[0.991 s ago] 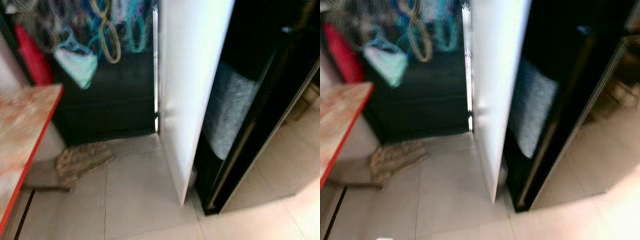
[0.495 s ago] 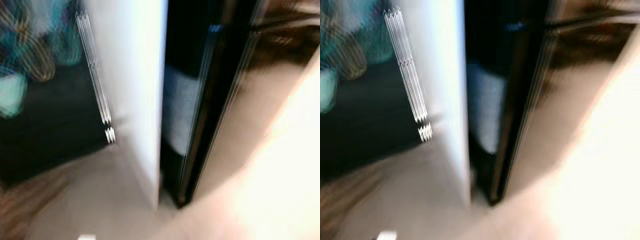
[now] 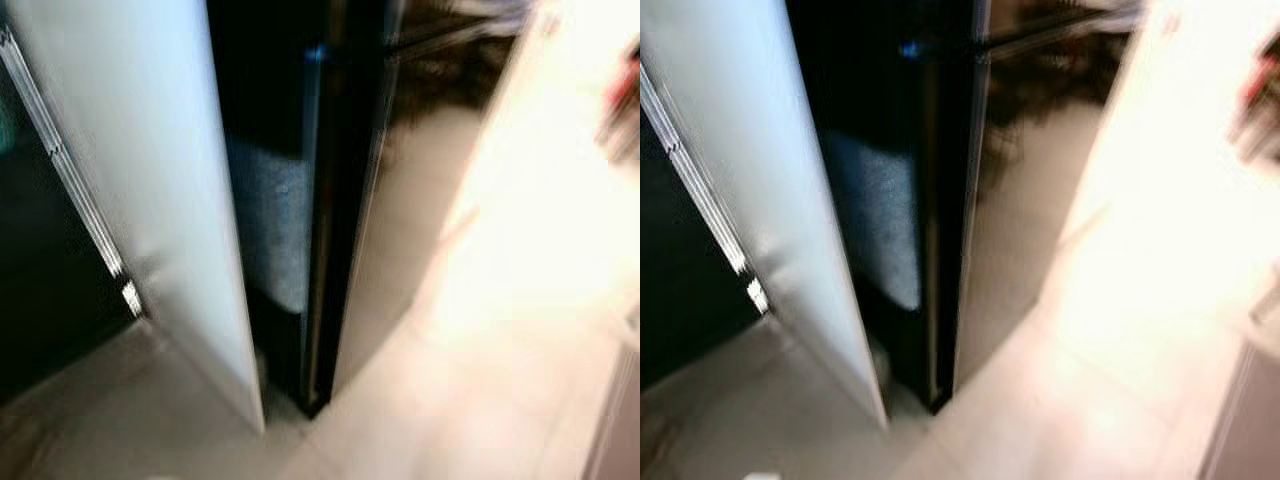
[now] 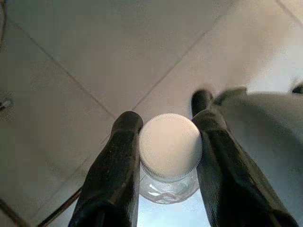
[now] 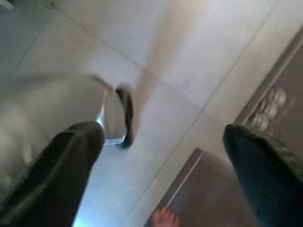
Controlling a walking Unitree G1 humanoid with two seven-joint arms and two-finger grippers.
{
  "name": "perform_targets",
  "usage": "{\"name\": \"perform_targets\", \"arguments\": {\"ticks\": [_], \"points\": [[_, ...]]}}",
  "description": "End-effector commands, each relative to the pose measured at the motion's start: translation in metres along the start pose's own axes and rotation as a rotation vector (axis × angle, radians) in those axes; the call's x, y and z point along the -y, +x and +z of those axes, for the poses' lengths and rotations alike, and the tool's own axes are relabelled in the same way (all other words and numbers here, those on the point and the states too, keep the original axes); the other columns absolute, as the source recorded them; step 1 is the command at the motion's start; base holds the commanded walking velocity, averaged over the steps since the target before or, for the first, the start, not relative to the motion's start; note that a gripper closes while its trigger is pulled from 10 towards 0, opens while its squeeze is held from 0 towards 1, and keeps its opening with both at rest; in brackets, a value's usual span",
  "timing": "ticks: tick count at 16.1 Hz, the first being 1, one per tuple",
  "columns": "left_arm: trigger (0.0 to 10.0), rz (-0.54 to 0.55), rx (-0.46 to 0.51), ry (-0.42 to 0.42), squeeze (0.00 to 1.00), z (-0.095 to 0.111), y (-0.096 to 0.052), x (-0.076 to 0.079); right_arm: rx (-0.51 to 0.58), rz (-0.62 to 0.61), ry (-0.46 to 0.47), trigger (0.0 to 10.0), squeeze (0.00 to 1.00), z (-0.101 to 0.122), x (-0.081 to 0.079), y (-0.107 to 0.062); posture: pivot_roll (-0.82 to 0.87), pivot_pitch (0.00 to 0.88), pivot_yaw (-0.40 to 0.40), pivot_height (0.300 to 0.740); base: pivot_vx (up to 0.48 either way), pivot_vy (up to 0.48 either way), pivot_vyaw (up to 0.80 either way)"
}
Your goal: Restocking fridge
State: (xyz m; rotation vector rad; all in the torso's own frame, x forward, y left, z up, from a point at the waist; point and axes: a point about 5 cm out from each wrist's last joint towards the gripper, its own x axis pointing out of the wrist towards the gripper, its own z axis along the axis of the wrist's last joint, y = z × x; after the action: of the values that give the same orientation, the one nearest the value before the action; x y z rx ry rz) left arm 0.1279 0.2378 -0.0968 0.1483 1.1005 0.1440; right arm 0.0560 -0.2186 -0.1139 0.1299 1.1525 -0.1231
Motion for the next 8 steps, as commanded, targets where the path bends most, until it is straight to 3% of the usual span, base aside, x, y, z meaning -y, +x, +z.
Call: {"name": "perform_targets", "arguments": {"ticks": [1,8], "points": [[10.0,-0.006,0.016,0.003,0.00,0.0072,0.0012,0.0029,-0.014,-0.012,0.013,10.0,0.00,-0.0037,0.0040,-0.0015,0.03,0.000,-0.005,0.740,0.000,0.000,-0.80],[10.0,-0.002,0.020,0.011,0.00,0.0083,0.0012,0.0000,-0.007,-0.003,0.017,10.0,0.00,-0.0030,0.0011,-0.0009,0.03,0.000,0.006,0.740,0.000,0.000,-0.80]]}}
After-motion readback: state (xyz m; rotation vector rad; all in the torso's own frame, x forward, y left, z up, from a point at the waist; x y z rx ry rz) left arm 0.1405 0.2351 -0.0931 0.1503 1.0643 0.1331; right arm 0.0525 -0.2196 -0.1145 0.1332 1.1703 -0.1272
